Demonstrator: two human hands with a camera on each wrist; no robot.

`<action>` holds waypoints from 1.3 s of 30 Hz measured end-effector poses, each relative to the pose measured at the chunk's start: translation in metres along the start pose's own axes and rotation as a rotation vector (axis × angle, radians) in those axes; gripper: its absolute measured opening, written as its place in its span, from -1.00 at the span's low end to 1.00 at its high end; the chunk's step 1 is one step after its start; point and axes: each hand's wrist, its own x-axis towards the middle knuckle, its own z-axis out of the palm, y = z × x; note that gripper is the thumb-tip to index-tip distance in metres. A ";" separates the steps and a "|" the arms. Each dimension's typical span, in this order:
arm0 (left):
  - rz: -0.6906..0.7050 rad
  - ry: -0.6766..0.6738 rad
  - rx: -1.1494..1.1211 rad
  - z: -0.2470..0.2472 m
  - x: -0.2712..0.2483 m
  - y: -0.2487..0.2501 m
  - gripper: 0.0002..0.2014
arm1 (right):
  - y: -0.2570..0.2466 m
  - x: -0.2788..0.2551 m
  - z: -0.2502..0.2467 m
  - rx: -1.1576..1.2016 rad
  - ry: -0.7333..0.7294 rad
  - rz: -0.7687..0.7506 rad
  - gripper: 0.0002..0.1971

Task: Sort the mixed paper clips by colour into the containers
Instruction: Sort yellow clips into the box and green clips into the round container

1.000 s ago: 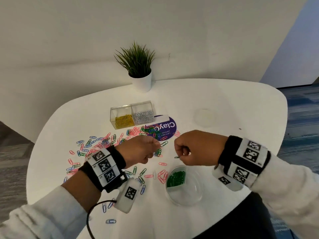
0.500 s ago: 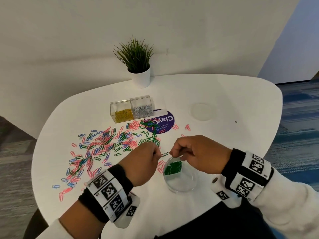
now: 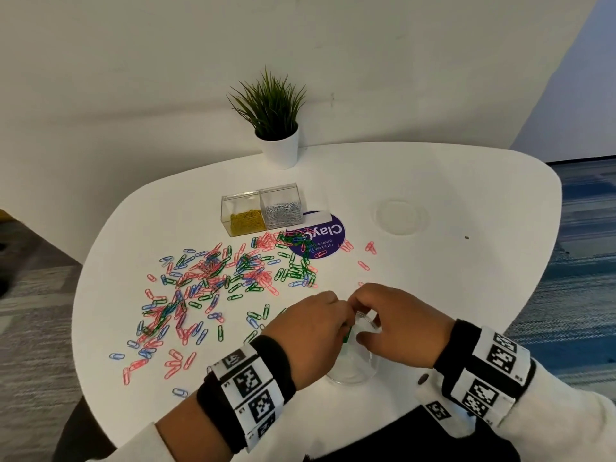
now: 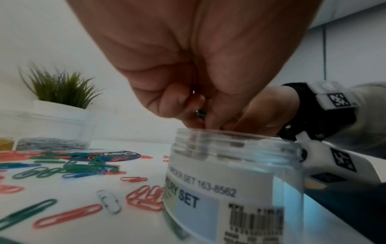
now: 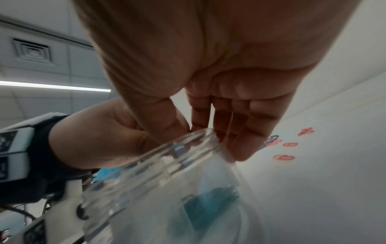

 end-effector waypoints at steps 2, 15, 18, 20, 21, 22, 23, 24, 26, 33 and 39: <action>0.013 -0.026 0.049 -0.001 -0.003 0.000 -0.78 | -0.002 0.000 0.000 0.012 -0.022 -0.001 -0.79; -0.341 0.126 0.085 -0.035 0.019 -0.093 -0.77 | -0.007 0.110 -0.018 -0.280 -0.088 -0.039 -0.72; -0.391 0.069 0.140 -0.033 0.038 -0.113 -0.68 | -0.011 0.128 -0.011 -0.329 -0.106 -0.033 -0.55; -0.401 0.046 0.163 -0.028 0.047 -0.117 -0.64 | -0.010 0.134 -0.009 -0.341 -0.102 -0.021 -0.51; -0.404 0.039 0.171 -0.025 0.051 -0.118 -0.64 | -0.008 0.135 -0.008 -0.342 -0.094 -0.015 -0.51; -0.399 0.039 0.177 -0.022 0.053 -0.119 -0.66 | -0.007 0.136 -0.009 -0.343 -0.088 -0.008 -0.53; -0.393 0.039 0.176 -0.019 0.054 -0.119 -0.69 | -0.006 0.137 -0.008 -0.342 -0.083 -0.003 -0.56; -0.389 0.042 0.167 -0.017 0.055 -0.119 -0.73 | -0.005 0.137 -0.008 -0.341 -0.078 -0.001 -0.61; -0.383 0.049 0.133 -0.015 0.055 -0.120 -0.79 | -0.004 0.138 -0.007 -0.344 -0.070 -0.001 -0.72; -0.316 0.054 0.076 -0.011 0.051 -0.122 -0.84 | 0.000 0.137 -0.007 -0.351 -0.005 -0.022 -0.95; -0.273 0.172 0.018 -0.013 0.047 -0.124 -0.89 | 0.000 0.134 -0.011 -0.210 0.117 0.021 -0.95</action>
